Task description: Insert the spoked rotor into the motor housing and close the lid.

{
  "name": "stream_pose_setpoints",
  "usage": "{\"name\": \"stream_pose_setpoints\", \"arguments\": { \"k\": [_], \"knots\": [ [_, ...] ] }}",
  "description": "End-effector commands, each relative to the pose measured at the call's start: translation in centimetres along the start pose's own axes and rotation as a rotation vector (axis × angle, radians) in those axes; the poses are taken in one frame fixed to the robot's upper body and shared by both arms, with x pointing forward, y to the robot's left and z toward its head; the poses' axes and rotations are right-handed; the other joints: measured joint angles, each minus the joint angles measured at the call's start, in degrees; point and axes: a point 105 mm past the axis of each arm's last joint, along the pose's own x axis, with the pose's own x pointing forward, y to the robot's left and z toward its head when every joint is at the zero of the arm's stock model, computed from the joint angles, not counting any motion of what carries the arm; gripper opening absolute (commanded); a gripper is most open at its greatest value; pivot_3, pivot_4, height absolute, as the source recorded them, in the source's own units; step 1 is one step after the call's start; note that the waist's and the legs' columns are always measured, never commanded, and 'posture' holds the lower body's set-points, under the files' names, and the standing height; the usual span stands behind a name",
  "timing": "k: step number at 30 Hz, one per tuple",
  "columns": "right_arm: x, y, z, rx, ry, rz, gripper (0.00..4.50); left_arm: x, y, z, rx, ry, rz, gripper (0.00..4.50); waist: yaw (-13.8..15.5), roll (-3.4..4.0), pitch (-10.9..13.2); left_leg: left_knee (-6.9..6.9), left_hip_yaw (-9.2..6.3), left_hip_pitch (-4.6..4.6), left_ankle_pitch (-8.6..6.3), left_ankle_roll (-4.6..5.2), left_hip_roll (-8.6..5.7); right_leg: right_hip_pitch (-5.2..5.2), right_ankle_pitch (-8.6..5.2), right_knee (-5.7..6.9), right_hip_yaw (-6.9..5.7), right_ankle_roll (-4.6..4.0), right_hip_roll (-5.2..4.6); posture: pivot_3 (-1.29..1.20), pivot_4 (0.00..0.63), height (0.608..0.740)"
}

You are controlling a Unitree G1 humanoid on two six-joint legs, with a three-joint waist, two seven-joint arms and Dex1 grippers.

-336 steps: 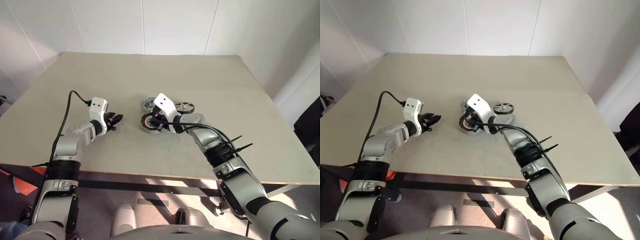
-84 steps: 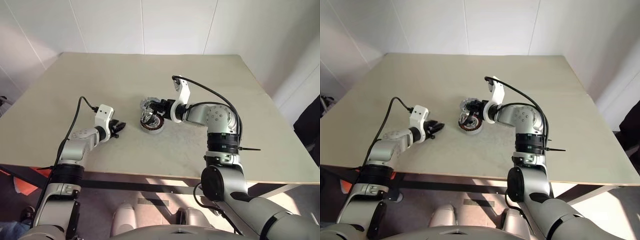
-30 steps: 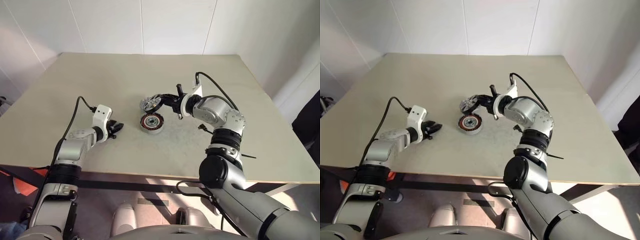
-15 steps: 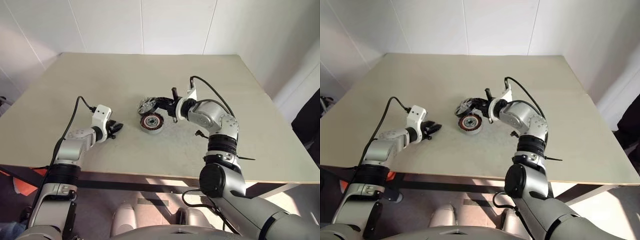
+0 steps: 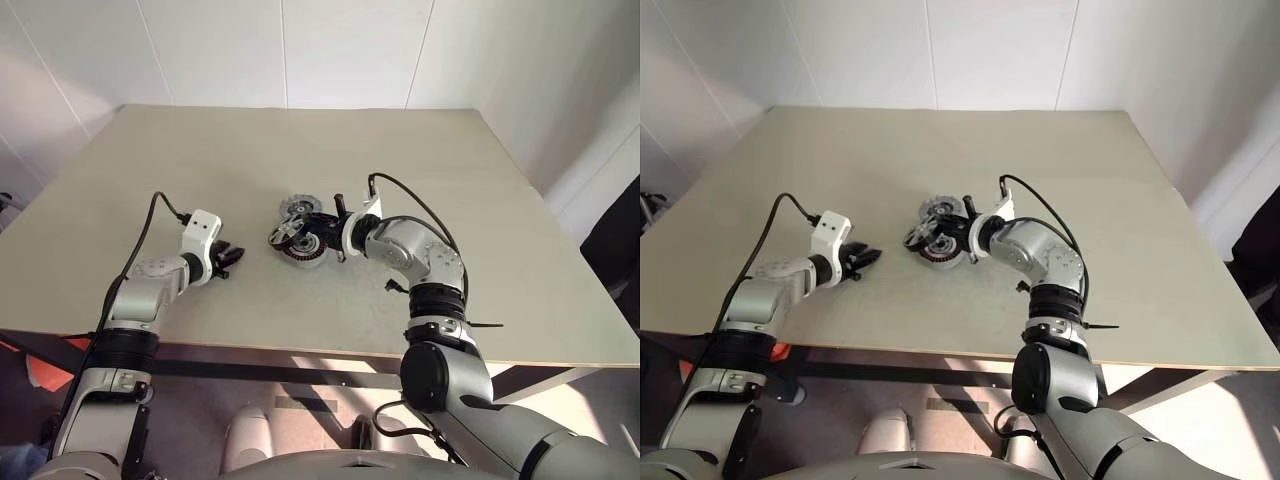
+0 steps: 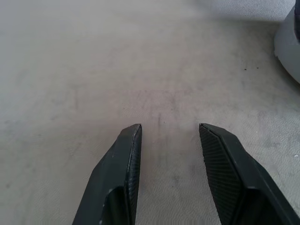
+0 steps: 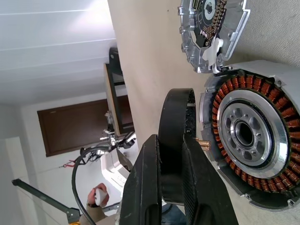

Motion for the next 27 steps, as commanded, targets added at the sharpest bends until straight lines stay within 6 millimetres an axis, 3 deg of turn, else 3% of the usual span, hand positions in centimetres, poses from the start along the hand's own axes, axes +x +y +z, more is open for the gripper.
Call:
{"name": "stream_pose_setpoints", "arguments": {
  "k": [1, 15, 27],
  "knots": [
    [1.3, 0.7, -2.5, 0.048, 0.062, 0.071, 0.26, -0.5, 0.3, 1.0, 0.033, -0.023, 0.011, 2.06, 0.00, 0.00, 0.00, 0.00, 0.00, 0.00, 0.00, 0.00, 0.00, 0.00, 0.00, 0.00, 0.00, 0.00, 0.00, 0.00, 0.000, 0.740],
    [0.6, 2.2, -1.3, 0.042, 0.021, 0.124, 0.26, -0.3, 0.1, 1.0, 0.037, -0.019, 0.005, 2.06, 0.00, 0.00, 0.00, 0.01, 0.00, -0.01, 0.00, 0.00, 0.00, 0.00, 0.00, 0.00, 0.00, -0.01, 0.00, 0.00, 0.000, 0.740],
    [-0.5, 0.4, 0.3, 0.040, -0.039, 0.080, 0.26, -0.2, 0.0, 1.0, 0.047, -0.013, -0.002, 2.06, 0.00, -0.01, -0.01, 0.01, 0.00, -0.01, 0.00, 0.00, 0.00, 0.00, 0.00, 0.00, 0.00, -0.01, 0.00, 0.00, 0.000, 0.740]
  ]
}}
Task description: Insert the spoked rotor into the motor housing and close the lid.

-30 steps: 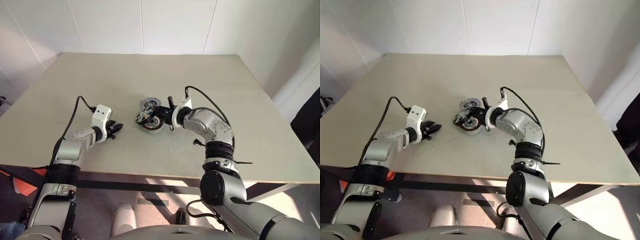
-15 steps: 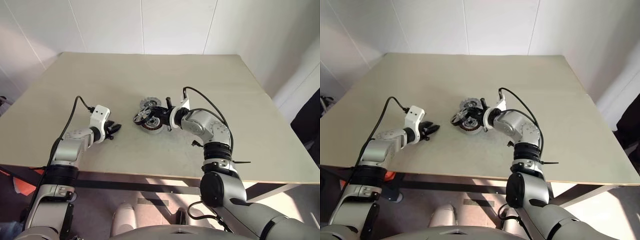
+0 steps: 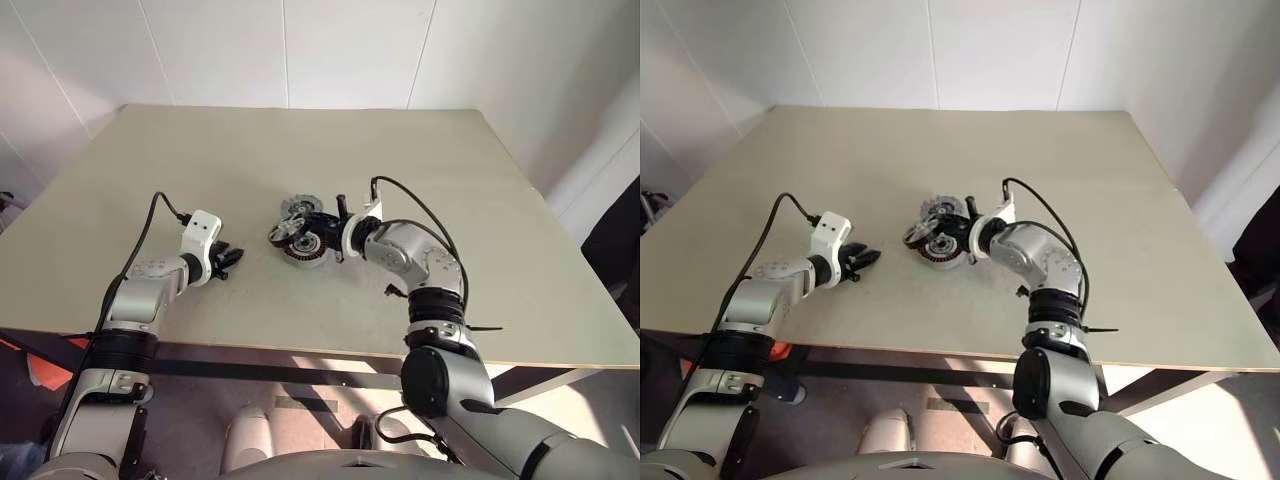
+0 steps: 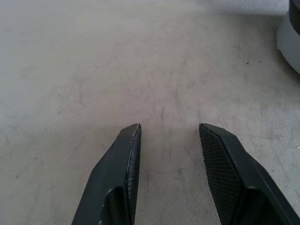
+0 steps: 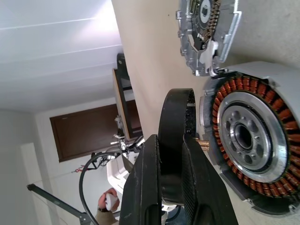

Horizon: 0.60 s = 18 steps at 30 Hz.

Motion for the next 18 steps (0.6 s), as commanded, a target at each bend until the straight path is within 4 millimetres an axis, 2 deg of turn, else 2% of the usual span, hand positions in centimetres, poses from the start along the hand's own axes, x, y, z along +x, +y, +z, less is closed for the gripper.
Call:
{"name": "stream_pose_setpoints", "arguments": {
  "k": [1, 5, 10, 18],
  "knots": [
    [-0.4, 1.2, 0.1, -0.020, -0.017, 0.055, 0.26, -0.2, 0.0, 1.0, 0.032, -0.021, 0.000, 2.06, 0.00, 0.00, 0.00, 0.00, 0.00, 0.00, 0.00, 0.00, 0.00, 0.00, 0.00, 0.00, 0.00, 0.00, 0.00, 0.00, 0.000, 0.740],
    [-1.2, 1.3, 1.4, -0.017, -0.060, 0.062, 0.26, -0.1, 0.0, 1.0, 0.033, -0.020, -0.004, 2.06, 0.02, 0.00, 0.00, 0.00, 0.00, 0.00, 0.00, 0.00, 0.00, 0.00, 0.00, 0.00, 0.00, 0.01, 0.00, 0.00, 0.000, 0.740],
    [-1.6, 2.1, 1.9, -0.027, -0.070, 0.079, 0.26, 0.1, -0.2, 1.0, 0.035, -0.018, -0.009, 2.06, 0.12, -0.01, 0.00, 0.01, 0.00, -0.03, 0.00, 0.00, -0.01, 0.00, 0.00, 0.00, 0.00, 0.00, -0.01, 0.00, 0.000, 0.740],
    [-1.7, 3.0, 1.6, -0.032, -0.069, 0.101, 0.26, 0.1, -0.1, 1.0, 0.036, -0.015, -0.009, 2.06, 0.11, -0.01, -0.01, 0.03, -0.01, -0.05, 0.00, 0.00, -0.01, 0.00, -0.01, 0.00, -0.01, 0.01, -0.01, 0.00, 0.000, 0.740]
  ]
}}
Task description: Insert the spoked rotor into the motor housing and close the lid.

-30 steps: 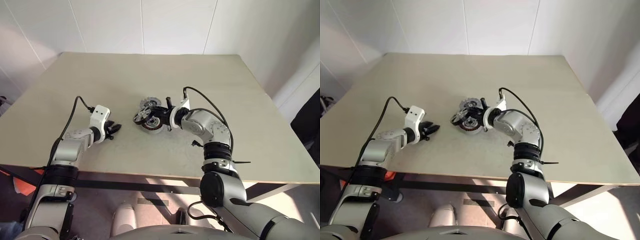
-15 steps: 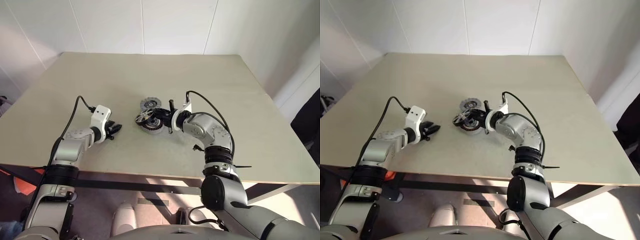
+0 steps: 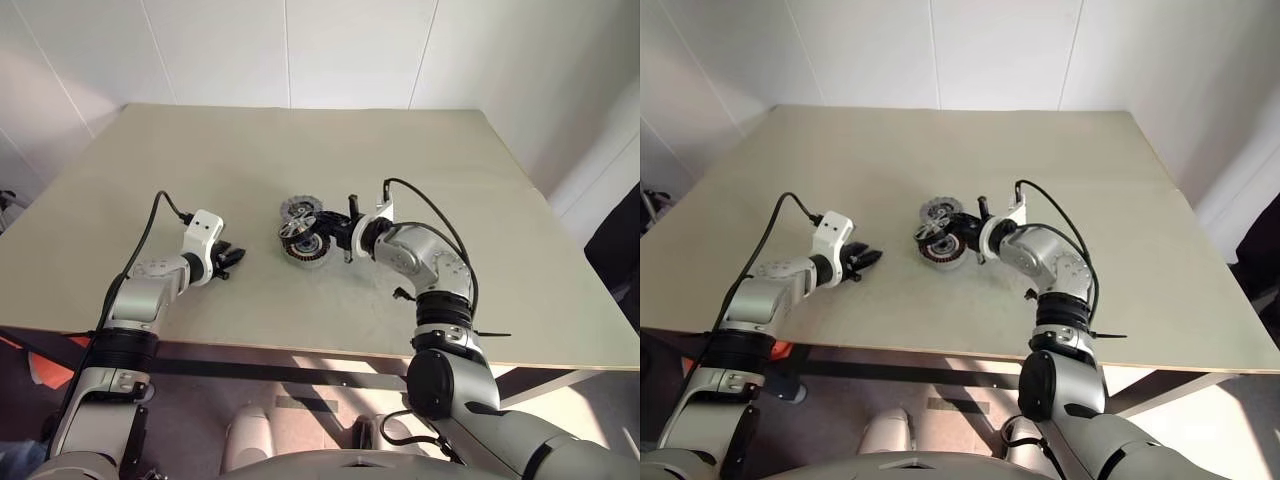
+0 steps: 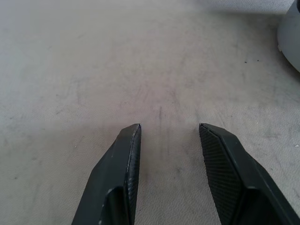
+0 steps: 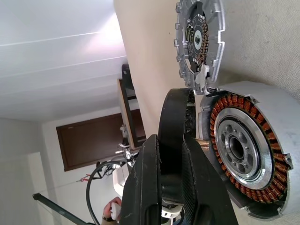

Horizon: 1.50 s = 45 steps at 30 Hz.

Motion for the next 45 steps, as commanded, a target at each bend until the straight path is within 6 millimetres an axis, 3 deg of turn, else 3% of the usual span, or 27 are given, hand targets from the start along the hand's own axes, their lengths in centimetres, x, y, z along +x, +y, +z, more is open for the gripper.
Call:
{"name": "stream_pose_setpoints", "arguments": {
  "k": [1, 11, 31, 39, 45],
  "knots": [
    [-0.4, 2.4, 0.0, -0.038, -0.010, 0.070, 0.26, -0.1, 0.1, 0.9, 0.028, -0.017, 0.000, 2.06, -0.01, 0.00, 0.00, 0.00, 0.00, 0.00, 0.00, 0.00, 0.00, 0.00, 0.00, 0.00, 0.00, 0.00, 0.00, 0.00, 0.000, 0.740],
    [-0.1, 1.8, -0.8, -0.030, 0.003, 0.046, 0.26, -0.1, 0.1, 1.0, 0.033, -0.017, 0.001, 2.06, -0.03, 0.00, 0.00, 0.00, 0.00, 0.00, 0.00, 0.00, 0.00, 0.00, -0.01, 0.00, 0.00, 0.02, 0.00, 0.00, 0.000, 0.740],
    [-0.1, -0.3, 0.1, -0.030, -0.029, -0.016, 0.26, -0.1, 0.2, 0.9, 0.032, -0.014, 0.002, 2.06, -0.01, 0.00, 0.00, 0.00, -0.01, -0.01, 0.00, 0.00, 0.00, 0.00, -0.06, 0.00, 0.00, 0.10, 0.00, 0.00, 0.000, 0.740],
    [-0.4, 1.3, 0.9, -0.109, -0.086, 0.042, 2.98, -0.1, 0.2, 0.9, 0.033, -0.013, 0.002, 2.06, -0.04, 0.00, 0.00, 0.00, -0.01, 0.00, 0.00, 0.00, 0.00, 0.00, -0.08, 0.00, 0.00, 0.13, 0.00, 0.00, 0.000, 0.740],
    [-1.4, 4.2, 2.1, -0.158, -0.178, 0.197, 2.98, 0.0, 0.2, 0.9, 0.034, -0.013, -0.001, 2.06, -0.02, 0.00, 0.00, 0.01, -0.01, -0.02, 0.00, 0.00, 0.00, 0.00, -0.05, 0.00, 0.00, 0.09, 0.00, 0.00, 0.000, 0.740]
  ]
}}
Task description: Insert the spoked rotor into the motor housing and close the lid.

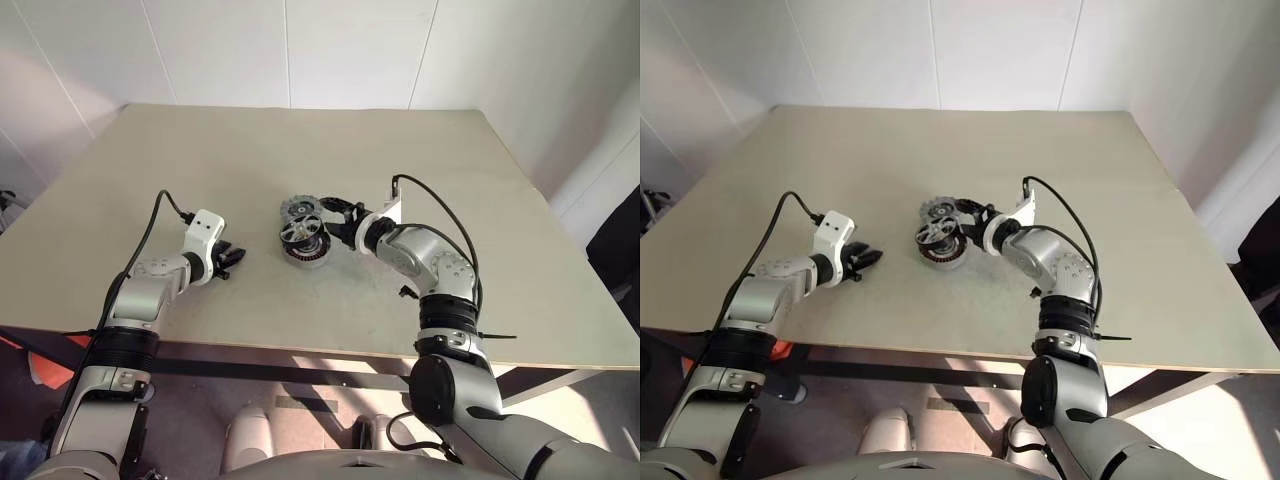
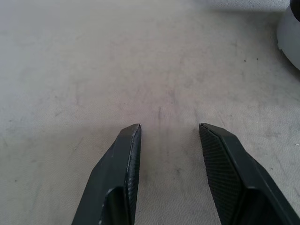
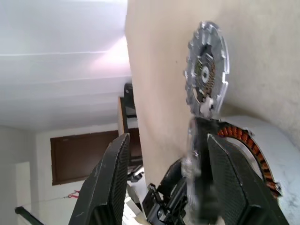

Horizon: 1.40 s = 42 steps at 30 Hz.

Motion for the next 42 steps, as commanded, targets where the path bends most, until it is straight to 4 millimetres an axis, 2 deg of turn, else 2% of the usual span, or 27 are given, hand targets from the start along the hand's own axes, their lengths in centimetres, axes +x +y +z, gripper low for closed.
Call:
{"name": "stream_pose_setpoints", "arguments": {
  "k": [1, 5, 8, 11, 13, 16, 18, 20, 21, 23, 27, 28, 30, 33, 39, 42],
  "knots": [
    [-0.6, 3.7, 1.0, -0.061, -0.059, 0.149, 2.98, -0.1, 0.2, 0.9, 0.019, -0.019, 0.001, 2.06, 0.00, 0.00, 0.00, 0.00, 0.00, 0.01, 0.00, 0.00, 0.00, 0.00, 0.01, 0.00, 0.00, -0.02, 0.00, 0.00, 0.000, 0.740],
    [-1.1, 5.0, 1.5, -0.118, -0.106, 0.215, 2.98, 0.0, 0.1, 0.9, 0.019, -0.019, -0.001, 2.06, -0.01, 0.00, 0.00, 0.00, 0.00, 0.01, 0.00, 0.00, 0.00, 0.00, 0.01, 0.00, 0.00, -0.02, 0.00, 0.00, 0.000, 0.740],
    [-1.5, 5.8, 0.7, -0.210, -0.072, 0.260, 2.98, 0.0, 0.1, 0.9, 0.019, -0.018, -0.002, 2.06, 0.00, 0.00, 0.00, 0.00, 0.00, 0.01, 0.00, 0.00, 0.00, 0.00, 0.02, 0.00, 0.00, -0.03, 0.00, 0.00, 0.000, 0.740],
    [-1.8, 6.2, -0.3, -0.371, -0.029, 0.274, 2.98, 0.1, 0.1, 0.9, 0.020, -0.019, -0.002, 2.06, 0.04, -0.01, 0.00, -0.01, 0.00, 0.00, 0.00, 0.00, 0.00, 0.01, 0.04, -0.01, 0.00, -0.07, 0.00, 0.00, 0.000, 0.740],
    [-1.9, 6.2, -0.6, -0.562, -0.018, 0.252, 2.98, 0.1, 0.1, 1.0, 0.020, -0.020, -0.002, 2.06, 0.12, -0.01, -0.01, 0.00, 0.00, 0.00, 0.00, 0.00, 0.00, 0.02, 0.04, -0.03, 0.00, -0.07, 0.00, 0.00, 0.000, 0.740],
    [-1.7, 5.1, 0.5, -1.050, -0.088, 0.132, 2.98, 0.2, 0.1, 1.4, 0.022, -0.034, -0.002, 2.06, 0.37, -0.03, -0.02, 0.03, -0.02, -0.02, 0.00, 0.00, 0.00, 0.05, -0.04, -0.05, -0.01, 0.07, -0.01, 0.00, 0.000, 0.740],
    [-1.2, 3.2, 1.5, -1.378, -0.088, 0.016, 2.98, 0.3, 0.1, 1.7, 0.024, -0.050, -0.004, 2.06, 0.46, -0.04, -0.03, 0.04, -0.04, -0.03, 0.00, 0.00, 0.00, 0.06, -0.12, -0.06, -0.03, 0.21, -0.01, 0.00, 0.000, 0.740],
    [-1.0, 1.6, 2.3, -1.567, -0.056, -0.061, 2.98, 0.3, 0.0, 2.1, 0.029, -0.063, -0.009, 2.06, 0.44, -0.06, -0.03, 0.06, -0.05, -0.06, 0.00, 0.00, 0.00, 0.07, -0.16, -0.07, -0.06, 0.28, -0.02, 0.00, 0.000, 0.740],
    [-0.9, 1.2, 2.4, -1.617, -0.044, -0.069, 2.81, 0.4, -0.2, 2.3, 0.029, -0.073, -0.014, 2.06, 0.40, -0.06, -0.03, 0.07, -0.04, -0.06, 0.00, 0.00, 0.00, 0.07, -0.16, -0.07, -0.05, 0.28, -0.02, 0.00, 0.000, 0.740],
    [-0.7, 1.5, 2.3, -1.661, -0.034, -0.037, 2.33, 0.4, -0.4, 2.6, 0.030, -0.084, -0.018, 2.06, 0.20, -0.06, -0.02, 0.10, -0.04, -0.11, -0.01, 0.01, 0.01, 0.03, 0.02, -0.06, -0.05, -0.03, -0.01, 0.00, 0.000, 0.740],
    [-0.3, 2.4, 0.7, -1.662, 0.000, 0.067, 0.96, 0.6, -0.6, 2.8, 0.031, -0.094, -0.022, 2.06, -0.17, -0.06, -0.02, 0.20, -0.04, -0.22, -0.10, 0.18, 0.01, -0.05, 0.07, -0.06, -0.05, -0.13, 0.00, 0.00, 0.000, 0.740],
    [-0.1, 2.7, 0.1, -1.661, 0.021, 0.096, 0.52, 0.6, -0.7, 2.9, 0.030, -0.097, -0.023, 2.06, -0.19, -0.06, -0.02, 0.20, -0.04, -0.21, -0.12, 0.21, 0.01, -0.05, 0.07, -0.07, -0.04, -0.13, 0.01, 0.00, 0.000, 0.740],
    [0.1, 2.9, -1.5, -1.669, 0.081, 0.150, 0.03, 0.6, -0.8, 2.9, 0.029, -0.100, -0.026, 2.06, -0.16, -0.06, -0.02, 0.20, -0.04, -0.21, -0.13, 0.24, 0.02, -0.05, 0.07, -0.07, -0.04, -0.14, 0.01, 0.00, 0.000, 0.740],
    [0.4, 2.6, -4.0, -1.709, 0.183, 0.211, 0.03, 0.8, -1.1, 3.0, 0.027, -0.105, -0.031, 2.06, -0.13, -0.06, -0.03, 0.23, -0.04, -0.20, -0.16, 0.28, 0.02, -0.04, 0.07, -0.07, -0.04, -0.14, 0.01, 0.00, 0.000, 0.740],
    [1.5, 1.1, -4.6, -1.679, 0.241, 0.170, 0.03, 0.7, -2.2, 3.7, 0.028, -0.143, -0.076, 2.06, -0.10, -0.06, -0.03, 0.31, -0.04, -0.17, -0.16, 0.28, 0.02, 0.00, 0.08, -0.02, -0.03, -0.16, 0.00, 0.00, 0.000, 0.740],
    [2.2, -1.4, -4.9, -1.604, 0.289, 0.109, 0.03, 0.5, -3.0, 4.0, 0.029, -0.162, -0.107, 2.06, -0.14, -0.08, -0.04, 0.31, -0.04, -0.10, -0.16, 0.28, 0.03, 0.06, 0.08, -0.01, -0.03, -0.16, -0.01, 0.00, 0.000, 0.740]
  ]
}}
